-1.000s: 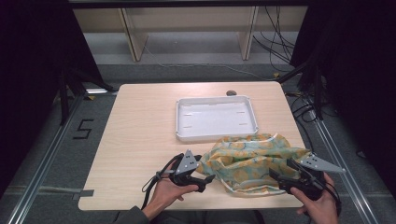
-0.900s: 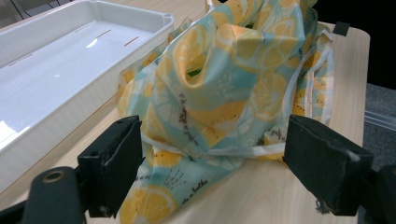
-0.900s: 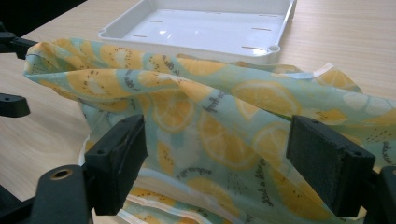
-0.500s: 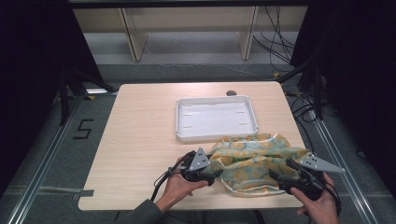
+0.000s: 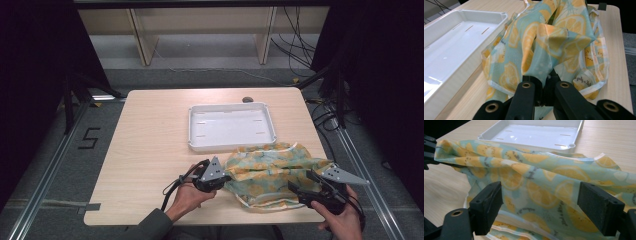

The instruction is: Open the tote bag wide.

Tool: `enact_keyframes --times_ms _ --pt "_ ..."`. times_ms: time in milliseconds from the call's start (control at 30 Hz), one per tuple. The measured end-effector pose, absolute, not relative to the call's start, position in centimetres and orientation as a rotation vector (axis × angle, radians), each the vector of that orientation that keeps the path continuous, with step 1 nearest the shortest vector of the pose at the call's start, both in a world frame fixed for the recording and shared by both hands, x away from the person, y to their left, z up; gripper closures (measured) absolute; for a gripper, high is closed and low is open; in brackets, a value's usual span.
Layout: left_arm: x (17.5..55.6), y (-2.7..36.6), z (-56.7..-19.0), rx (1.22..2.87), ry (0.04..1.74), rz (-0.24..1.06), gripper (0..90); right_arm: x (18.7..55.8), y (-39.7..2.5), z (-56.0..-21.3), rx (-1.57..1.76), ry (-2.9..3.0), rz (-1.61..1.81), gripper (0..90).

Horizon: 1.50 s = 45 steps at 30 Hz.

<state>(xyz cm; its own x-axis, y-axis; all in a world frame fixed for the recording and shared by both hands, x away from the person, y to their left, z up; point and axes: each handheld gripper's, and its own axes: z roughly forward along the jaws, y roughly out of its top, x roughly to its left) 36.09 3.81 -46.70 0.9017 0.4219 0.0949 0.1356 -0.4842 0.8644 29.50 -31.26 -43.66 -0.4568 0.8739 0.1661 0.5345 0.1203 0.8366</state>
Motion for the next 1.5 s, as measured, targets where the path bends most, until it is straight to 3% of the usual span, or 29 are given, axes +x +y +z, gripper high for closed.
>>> enact_keyframes --times_ms 1167,1500 --pt "34.4 15.2 -45.6 2.092 0.548 0.353 87.9 29.2 -30.7 -43.6 1.381 2.068 1.264 22.4" --pt "34.4 16.7 -46.5 2.106 0.608 0.327 81.2 29.5 -30.7 -43.7 1.322 2.103 1.249 22.4"
